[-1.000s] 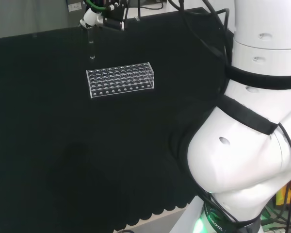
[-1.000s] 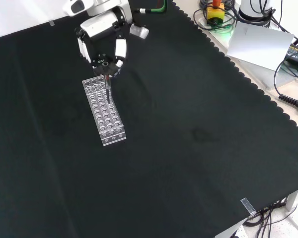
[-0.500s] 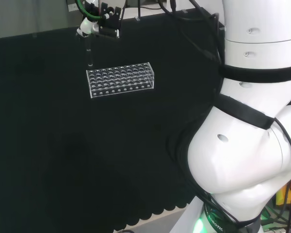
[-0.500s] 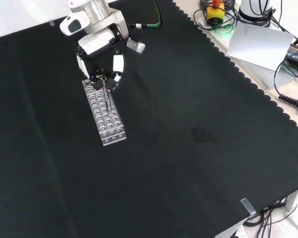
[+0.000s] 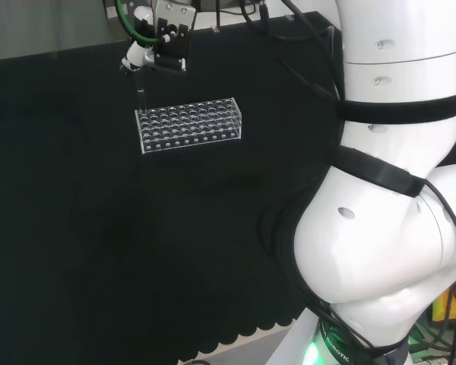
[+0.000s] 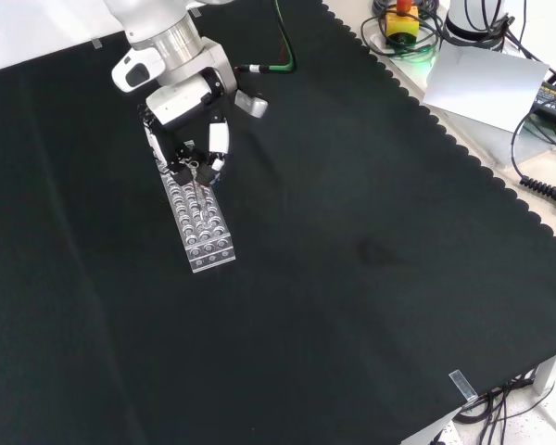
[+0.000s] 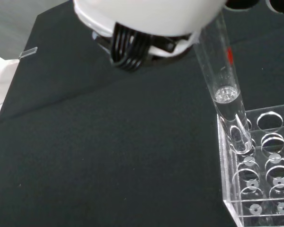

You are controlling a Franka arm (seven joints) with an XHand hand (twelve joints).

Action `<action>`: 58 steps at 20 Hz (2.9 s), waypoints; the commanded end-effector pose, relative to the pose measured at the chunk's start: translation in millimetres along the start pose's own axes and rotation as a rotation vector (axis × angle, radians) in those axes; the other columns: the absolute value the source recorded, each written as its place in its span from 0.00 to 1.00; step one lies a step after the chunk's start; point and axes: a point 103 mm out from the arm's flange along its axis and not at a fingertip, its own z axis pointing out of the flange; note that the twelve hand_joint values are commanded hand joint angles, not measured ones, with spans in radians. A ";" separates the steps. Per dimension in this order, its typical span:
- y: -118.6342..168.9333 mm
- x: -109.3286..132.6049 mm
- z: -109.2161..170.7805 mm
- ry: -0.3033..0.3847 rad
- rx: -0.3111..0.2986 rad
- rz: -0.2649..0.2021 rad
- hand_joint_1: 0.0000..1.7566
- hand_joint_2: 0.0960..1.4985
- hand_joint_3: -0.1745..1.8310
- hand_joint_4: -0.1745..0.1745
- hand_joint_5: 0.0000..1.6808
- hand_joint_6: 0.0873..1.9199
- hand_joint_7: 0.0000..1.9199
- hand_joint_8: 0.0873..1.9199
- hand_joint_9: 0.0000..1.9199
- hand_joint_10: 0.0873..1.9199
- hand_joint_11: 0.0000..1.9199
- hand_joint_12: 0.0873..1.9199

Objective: Put the test tube back in the rack.

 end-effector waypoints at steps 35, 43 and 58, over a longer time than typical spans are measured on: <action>16.3 -7.6 18.0 0.012 0.025 0.003 0.70 0.37 0.40 0.00 0.88 0.09 0.96 0.13 0.91 0.06 0.66 0.48; 15.6 -7.2 17.7 0.027 0.014 0.007 0.70 0.37 0.40 0.00 0.88 0.09 0.96 0.13 0.91 0.06 0.66 0.48; 1.8 -6.4 17.4 0.069 0.027 0.034 0.70 0.37 0.40 0.00 0.88 0.09 0.96 0.13 0.91 0.06 0.66 0.48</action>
